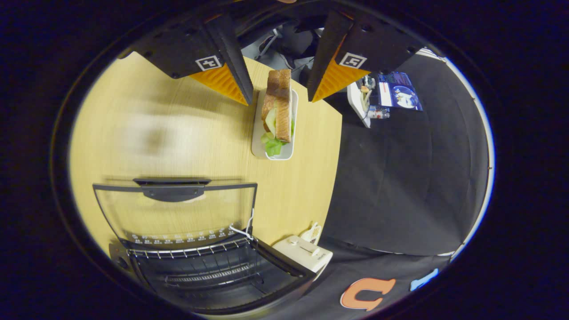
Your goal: Open the toaster oven, put the food inside, and close the toaster oven door.
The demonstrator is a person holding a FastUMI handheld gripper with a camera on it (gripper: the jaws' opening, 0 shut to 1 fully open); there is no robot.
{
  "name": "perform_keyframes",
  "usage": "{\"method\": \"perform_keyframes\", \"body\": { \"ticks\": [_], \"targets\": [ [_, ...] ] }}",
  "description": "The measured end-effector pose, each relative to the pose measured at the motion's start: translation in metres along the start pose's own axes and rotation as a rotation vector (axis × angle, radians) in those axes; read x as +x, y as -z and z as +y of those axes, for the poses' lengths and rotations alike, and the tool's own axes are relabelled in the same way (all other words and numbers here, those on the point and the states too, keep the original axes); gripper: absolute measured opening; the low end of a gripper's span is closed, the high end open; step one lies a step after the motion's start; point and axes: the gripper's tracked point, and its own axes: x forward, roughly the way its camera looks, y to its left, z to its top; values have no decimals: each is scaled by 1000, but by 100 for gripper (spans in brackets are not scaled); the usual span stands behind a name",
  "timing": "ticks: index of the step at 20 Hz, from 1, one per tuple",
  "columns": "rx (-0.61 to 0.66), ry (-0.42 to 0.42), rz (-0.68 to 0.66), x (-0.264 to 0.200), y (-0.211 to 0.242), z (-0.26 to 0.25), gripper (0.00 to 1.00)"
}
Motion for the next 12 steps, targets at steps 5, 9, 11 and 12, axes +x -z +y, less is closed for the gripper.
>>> {"method": "perform_keyframes", "body": {
  "ticks": [5, 9, 11, 12],
  "targets": [
    [24, -24, 50, 25, 4, -1, 71],
    [31, -44, 90, 26, 4, 3, 41],
    [4, -51, 99, 21, 10, 8, 35],
    [-16, -60, 98, 15, 11, 12, 33]
  ]
}}
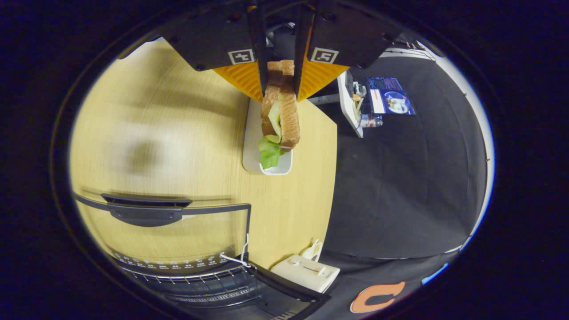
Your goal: Open the toaster oven, put the food inside, and close the toaster oven door.
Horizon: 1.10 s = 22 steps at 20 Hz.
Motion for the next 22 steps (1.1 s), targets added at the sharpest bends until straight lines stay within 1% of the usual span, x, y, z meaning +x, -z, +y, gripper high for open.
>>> {"method": "perform_keyframes", "body": {
  "ticks": [2, 4, 6, 9, 12, 17, 22],
  "targets": [
    [-28, -16, -14, -13, 2, 11, 31],
    [-17, -55, -49, -33, -2, 25, 31],
    [-3, -88, -105, -59, -11, 34, 31],
    [13, -104, -221, -100, -32, 33, 31],
    [57, -113, -371, -136, -60, 20, 31],
    [201, -133, -581, -170, -107, -14, 31],
    [344, -158, -761, -171, -165, -57, 30]
  ]
}}
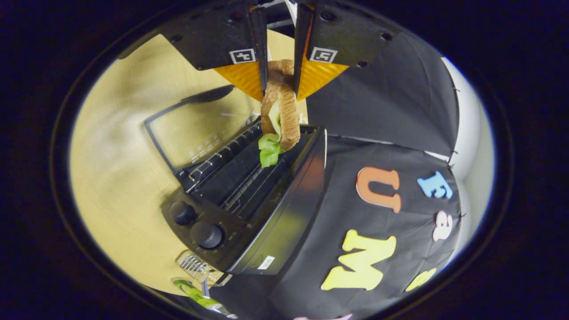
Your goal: Open the toaster oven, put the food inside, and close the toaster oven door.
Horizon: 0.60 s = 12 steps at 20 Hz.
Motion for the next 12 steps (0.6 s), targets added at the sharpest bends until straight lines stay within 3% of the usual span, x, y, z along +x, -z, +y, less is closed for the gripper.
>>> {"method": "perform_keyframes", "body": {
  "ticks": [12],
  "targets": [
    [48, -21, -280, 86, -76, -24, 31]
  ]
}}
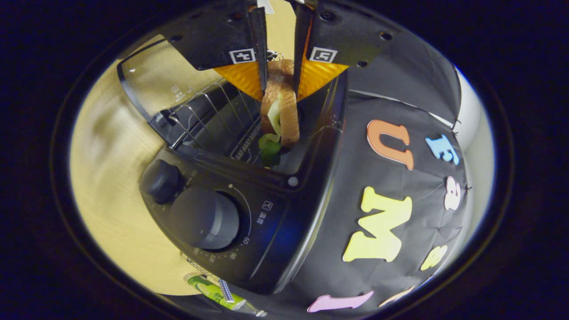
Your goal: Open the toaster oven, put the food inside, and close the toaster oven door.
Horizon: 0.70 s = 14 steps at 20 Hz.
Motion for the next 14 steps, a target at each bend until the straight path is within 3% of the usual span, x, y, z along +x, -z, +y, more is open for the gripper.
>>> {"method": "perform_keyframes", "body": {
  "ticks": [7, 14],
  "targets": [
    [-116, 76, 3, 9, 13, -1, 38],
    [-381, 200, 173, 0, 56, 3, 66]
  ]
}}
